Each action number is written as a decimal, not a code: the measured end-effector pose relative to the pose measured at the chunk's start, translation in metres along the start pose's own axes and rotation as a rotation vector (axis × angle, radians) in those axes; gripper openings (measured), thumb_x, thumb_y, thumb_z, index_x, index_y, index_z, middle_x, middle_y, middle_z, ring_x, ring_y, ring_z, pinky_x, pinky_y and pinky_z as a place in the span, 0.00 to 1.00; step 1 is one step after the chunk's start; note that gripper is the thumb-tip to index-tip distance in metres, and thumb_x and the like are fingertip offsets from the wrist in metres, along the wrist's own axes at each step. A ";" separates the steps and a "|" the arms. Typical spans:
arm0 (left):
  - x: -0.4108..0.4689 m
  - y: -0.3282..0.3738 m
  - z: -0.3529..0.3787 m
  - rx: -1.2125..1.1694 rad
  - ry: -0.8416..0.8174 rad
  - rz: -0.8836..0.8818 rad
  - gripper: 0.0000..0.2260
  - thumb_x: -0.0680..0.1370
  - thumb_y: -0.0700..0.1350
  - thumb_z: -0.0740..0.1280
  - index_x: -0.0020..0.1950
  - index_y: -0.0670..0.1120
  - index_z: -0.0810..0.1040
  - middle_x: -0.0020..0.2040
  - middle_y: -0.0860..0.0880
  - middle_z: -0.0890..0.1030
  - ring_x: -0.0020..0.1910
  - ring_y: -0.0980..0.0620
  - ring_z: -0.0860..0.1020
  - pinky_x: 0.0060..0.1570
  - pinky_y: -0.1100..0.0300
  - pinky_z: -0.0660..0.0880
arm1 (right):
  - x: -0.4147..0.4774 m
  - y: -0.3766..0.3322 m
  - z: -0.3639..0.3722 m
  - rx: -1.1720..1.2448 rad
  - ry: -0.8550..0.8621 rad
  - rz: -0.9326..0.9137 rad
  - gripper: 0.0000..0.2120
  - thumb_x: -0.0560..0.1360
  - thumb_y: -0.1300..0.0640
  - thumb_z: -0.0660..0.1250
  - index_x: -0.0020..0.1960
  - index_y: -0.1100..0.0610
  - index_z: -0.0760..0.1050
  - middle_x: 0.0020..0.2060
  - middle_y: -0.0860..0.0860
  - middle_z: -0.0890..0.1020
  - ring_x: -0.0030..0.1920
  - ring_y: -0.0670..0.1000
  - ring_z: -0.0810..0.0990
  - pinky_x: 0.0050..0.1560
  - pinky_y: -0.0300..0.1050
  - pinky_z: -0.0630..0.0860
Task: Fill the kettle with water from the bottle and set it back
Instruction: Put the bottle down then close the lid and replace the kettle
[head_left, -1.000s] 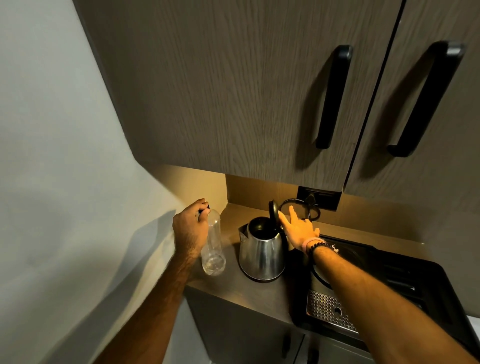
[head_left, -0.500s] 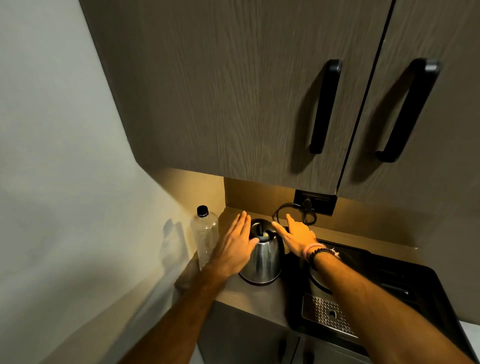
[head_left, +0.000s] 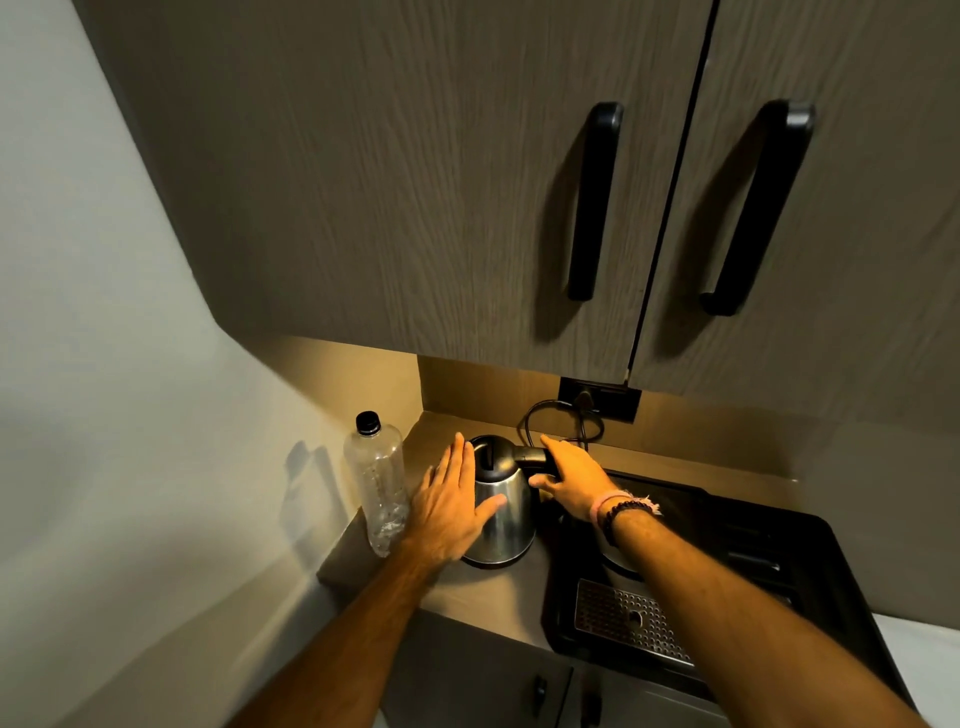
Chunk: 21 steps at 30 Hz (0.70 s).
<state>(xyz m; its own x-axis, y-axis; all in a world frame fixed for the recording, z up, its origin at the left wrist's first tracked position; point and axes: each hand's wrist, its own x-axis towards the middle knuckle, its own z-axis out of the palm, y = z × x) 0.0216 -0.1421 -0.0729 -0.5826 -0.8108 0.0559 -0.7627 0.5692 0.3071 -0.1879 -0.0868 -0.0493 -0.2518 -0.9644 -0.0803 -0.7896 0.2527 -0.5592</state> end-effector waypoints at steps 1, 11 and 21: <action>-0.001 0.000 0.002 -0.066 0.027 -0.032 0.44 0.77 0.69 0.55 0.79 0.44 0.37 0.80 0.45 0.36 0.79 0.46 0.44 0.77 0.47 0.49 | 0.001 0.001 0.002 0.008 -0.002 -0.004 0.31 0.74 0.50 0.70 0.73 0.55 0.63 0.67 0.57 0.74 0.68 0.58 0.71 0.67 0.53 0.67; 0.008 0.004 0.028 -0.776 0.072 -0.447 0.70 0.54 0.56 0.85 0.79 0.55 0.36 0.79 0.42 0.59 0.76 0.39 0.61 0.71 0.40 0.64 | 0.017 0.009 0.005 0.104 0.081 -0.032 0.13 0.71 0.58 0.74 0.53 0.54 0.77 0.50 0.52 0.82 0.53 0.53 0.79 0.50 0.43 0.69; 0.015 0.026 0.019 -0.815 0.214 -0.359 0.64 0.54 0.53 0.85 0.79 0.51 0.49 0.75 0.43 0.66 0.72 0.41 0.67 0.66 0.46 0.68 | 0.003 0.013 -0.023 0.140 0.207 -0.083 0.17 0.69 0.56 0.76 0.57 0.55 0.78 0.52 0.53 0.83 0.54 0.53 0.79 0.53 0.44 0.71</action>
<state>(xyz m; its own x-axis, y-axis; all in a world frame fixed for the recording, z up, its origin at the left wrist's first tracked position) -0.0121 -0.1368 -0.0821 -0.2225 -0.9747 -0.0229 -0.4063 0.0714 0.9110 -0.2113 -0.0844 -0.0377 -0.3095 -0.9415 0.1333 -0.7312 0.1460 -0.6664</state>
